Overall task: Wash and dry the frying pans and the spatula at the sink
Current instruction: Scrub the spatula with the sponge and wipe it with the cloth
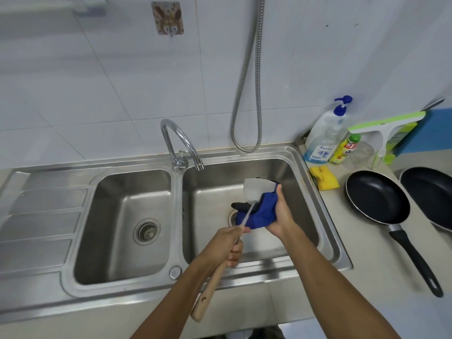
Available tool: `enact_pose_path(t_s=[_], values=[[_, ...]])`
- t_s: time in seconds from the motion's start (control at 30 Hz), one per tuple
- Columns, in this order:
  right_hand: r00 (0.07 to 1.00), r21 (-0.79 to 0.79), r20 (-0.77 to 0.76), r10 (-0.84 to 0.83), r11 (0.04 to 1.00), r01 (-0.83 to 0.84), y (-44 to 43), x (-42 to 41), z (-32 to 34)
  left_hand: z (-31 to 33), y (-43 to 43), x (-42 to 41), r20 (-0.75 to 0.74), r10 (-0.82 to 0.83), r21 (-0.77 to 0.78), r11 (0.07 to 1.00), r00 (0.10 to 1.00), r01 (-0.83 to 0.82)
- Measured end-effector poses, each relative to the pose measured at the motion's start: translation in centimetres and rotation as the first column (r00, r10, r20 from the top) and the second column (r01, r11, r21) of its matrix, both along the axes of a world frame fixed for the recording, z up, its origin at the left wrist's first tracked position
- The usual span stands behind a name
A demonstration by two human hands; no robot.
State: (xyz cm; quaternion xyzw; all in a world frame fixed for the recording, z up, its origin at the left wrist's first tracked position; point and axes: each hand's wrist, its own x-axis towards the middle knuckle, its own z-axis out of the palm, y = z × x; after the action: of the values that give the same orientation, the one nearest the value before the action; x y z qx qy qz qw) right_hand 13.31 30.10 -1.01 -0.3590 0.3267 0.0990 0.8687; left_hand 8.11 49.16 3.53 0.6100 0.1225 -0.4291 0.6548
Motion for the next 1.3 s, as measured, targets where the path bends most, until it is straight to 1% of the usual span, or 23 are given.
enact_pose_path(t_s=[0.1,0.17,0.23,0.33,0.47,0.63,0.73,0.87,0.97,1.03,1.1,1.13,1.2,1.27,1.3], values=[[1.000,-0.089,0.003,0.008,0.996,-0.008,-0.8,0.8,-0.4,0.8,0.1,-0.6,0.002,-0.057,0.017,0.998,0.998,0.057],[1.000,-0.182,0.003,0.007,0.983,-0.007,-1.5,1.6,-0.1,0.8,0.1,-1.1,-0.004,-0.080,0.034,0.996,0.997,0.080],[0.999,-0.283,-0.040,-0.003,0.959,-0.009,-2.1,2.3,0.0,0.5,0.2,-1.5,-0.014,-0.089,0.045,0.995,0.996,0.090],[0.995,-0.391,-0.092,-0.034,0.920,-0.005,-2.2,2.6,-0.3,-0.1,-0.2,-1.6,-0.008,-0.078,0.077,0.994,0.997,0.078],[0.991,-0.521,-0.135,0.010,0.850,-0.079,-0.8,1.3,0.0,-0.8,-0.5,-0.7,-0.015,-0.046,0.124,0.991,0.999,0.048],[0.972,-0.593,-0.223,0.080,0.780,-0.200,1.3,-0.7,-0.8,-1.6,-1.1,0.6,-0.010,0.010,0.149,0.989,1.000,-0.008],[0.967,-0.561,-0.222,0.123,0.795,-0.229,1.2,-1.3,-0.8,-1.6,-1.6,1.5,0.045,0.012,0.153,0.988,0.999,-0.019],[0.982,-0.564,-0.163,0.099,0.807,-0.174,-0.9,-1.4,1.7,-2.2,-1.8,2.6,0.097,0.082,0.210,0.973,0.992,-0.100],[0.993,-0.641,-0.115,0.018,0.763,-0.088,-5.1,-1.9,3.7,-2.5,-1.9,3.0,0.097,0.150,0.191,0.967,0.984,-0.167],[0.990,-0.724,-0.111,-0.092,0.689,-0.018,-8.5,-2.8,5.0,-2.5,-2.0,3.2,0.095,0.178,0.177,0.965,0.979,-0.192],[0.979,-0.808,-0.123,-0.165,0.590,-0.003,-12.0,-4.3,6.0,-2.7,-2.4,3.3,0.073,0.207,0.173,0.961,0.976,-0.216],[0.975,-0.861,-0.142,-0.172,0.507,-0.036,-13.6,-5.1,6.3,-2.9,-2.5,3.4,0.064,0.211,0.174,0.960,0.975,-0.220],[0.964,-0.936,-0.228,-0.134,0.303,-0.179,-16.1,-6.8,6.5,-3.1,-2.7,3.3,0.057,0.207,0.176,0.961,0.977,-0.214],[0.946,-0.944,-0.318,-0.056,0.113,-0.311,-17.7,-8.4,6.0,-3.3,-2.6,3.1,0.050,0.195,0.174,0.964,0.980,-0.201],[0.938,-0.937,-0.348,-0.011,0.029,-0.347,-18.4,-9.0,5.4,-3.3,-2.6,3.0,0.045,0.188,0.176,0.965,0.981,-0.193]])
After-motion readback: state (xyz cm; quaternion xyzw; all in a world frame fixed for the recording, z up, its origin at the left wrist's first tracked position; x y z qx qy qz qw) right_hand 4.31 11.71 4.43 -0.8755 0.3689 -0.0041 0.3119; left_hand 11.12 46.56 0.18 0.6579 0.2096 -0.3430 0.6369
